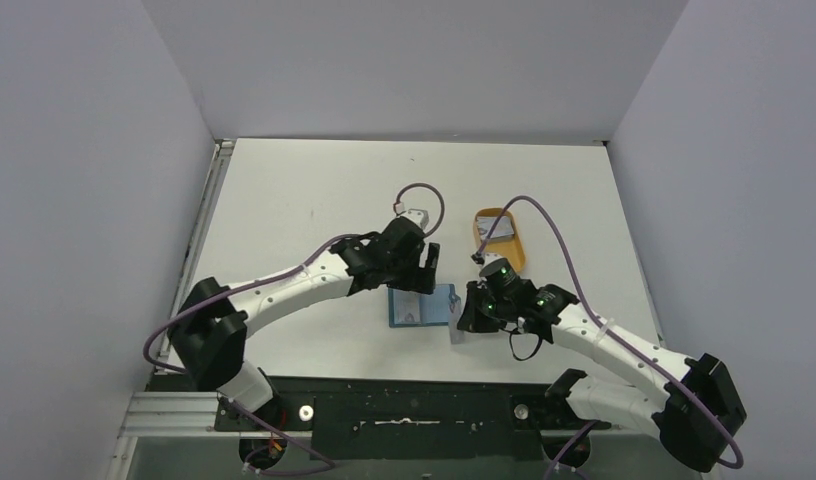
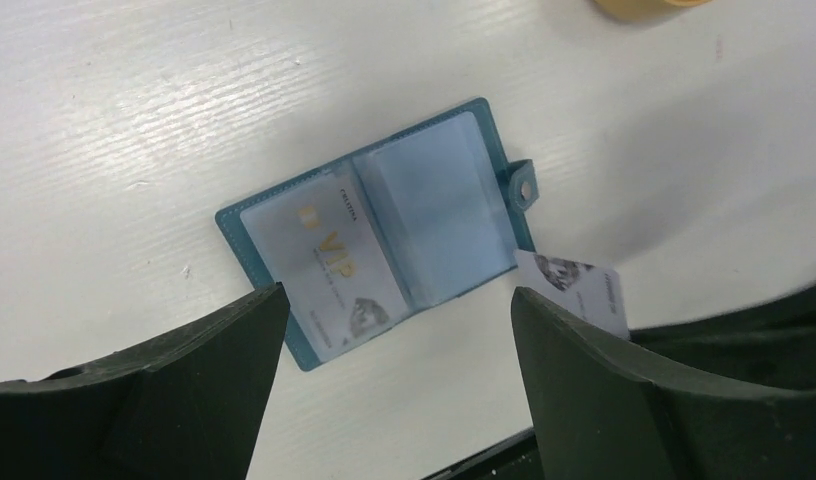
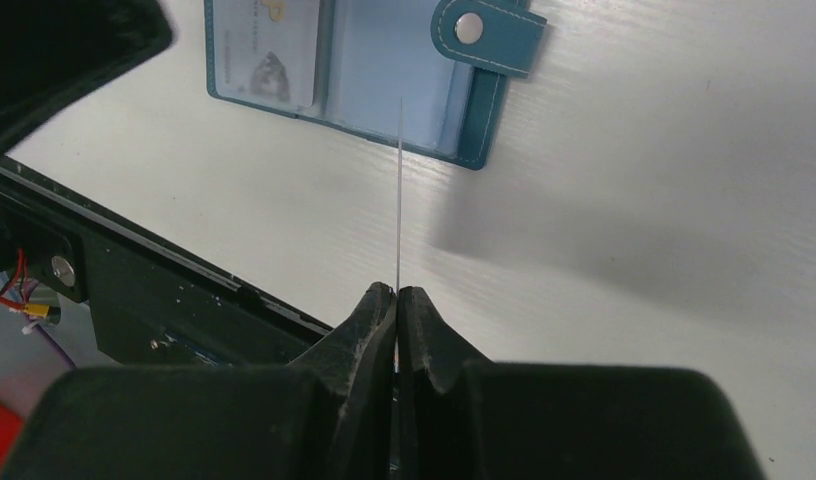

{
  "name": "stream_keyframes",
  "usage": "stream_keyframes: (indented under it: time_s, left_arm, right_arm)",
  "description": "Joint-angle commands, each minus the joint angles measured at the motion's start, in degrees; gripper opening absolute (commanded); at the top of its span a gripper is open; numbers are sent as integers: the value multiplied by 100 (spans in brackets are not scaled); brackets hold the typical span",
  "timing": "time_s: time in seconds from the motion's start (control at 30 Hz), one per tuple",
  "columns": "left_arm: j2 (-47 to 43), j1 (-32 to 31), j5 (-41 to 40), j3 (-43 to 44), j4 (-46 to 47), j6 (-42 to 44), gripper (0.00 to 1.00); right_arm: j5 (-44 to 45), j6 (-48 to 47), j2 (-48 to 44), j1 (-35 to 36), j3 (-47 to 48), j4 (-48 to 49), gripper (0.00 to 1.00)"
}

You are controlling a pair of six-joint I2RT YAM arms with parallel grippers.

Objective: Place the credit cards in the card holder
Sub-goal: Adjust the card holder at the center of the board, then turn over the card slot in the card holder.

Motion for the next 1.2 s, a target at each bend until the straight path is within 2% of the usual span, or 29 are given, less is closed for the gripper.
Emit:
stream_keyframes:
  time_s: [0.0, 0.07, 0.17, 0.2, 0.5, 0.77, 0.87, 1.07, 1.17]
  left_arm:
    - [707, -173, -603, 548, -517, 224, 81]
    - [984, -203, -741, 771, -637, 232, 84]
    - [1333, -219, -875, 1035, -791, 270, 97]
    - [1434, -228, -896, 1110, -832, 276, 97]
    - [2011, -377, -1001, 1425, -898, 297, 97]
    - [2370, -398, -1136, 1326, -955, 278, 97]
    - [2432, -400, -1099, 1242, -917, 277, 90]
    - [2448, -319, -815, 1026, -782, 265, 62]
    - [2364, -267, -744, 894, -695, 242, 53]
  right_arm:
    - [118, -30, -402, -7, -29, -228, 0]
    - [205, -37, -540, 0, -42, -433, 0]
    - [299, -7, -785, 18, -107, -632, 0]
    - [317, 16, -850, 21, -138, -661, 0]
    - [372, 178, -954, 36, -289, -568, 0]
    - [315, 162, -808, 45, -219, -414, 0]
    - [284, 127, -750, 45, -191, -406, 0]
    - [234, 97, -734, 45, -136, -338, 0]
    - [123, 104, -706, 49, -135, -229, 0]
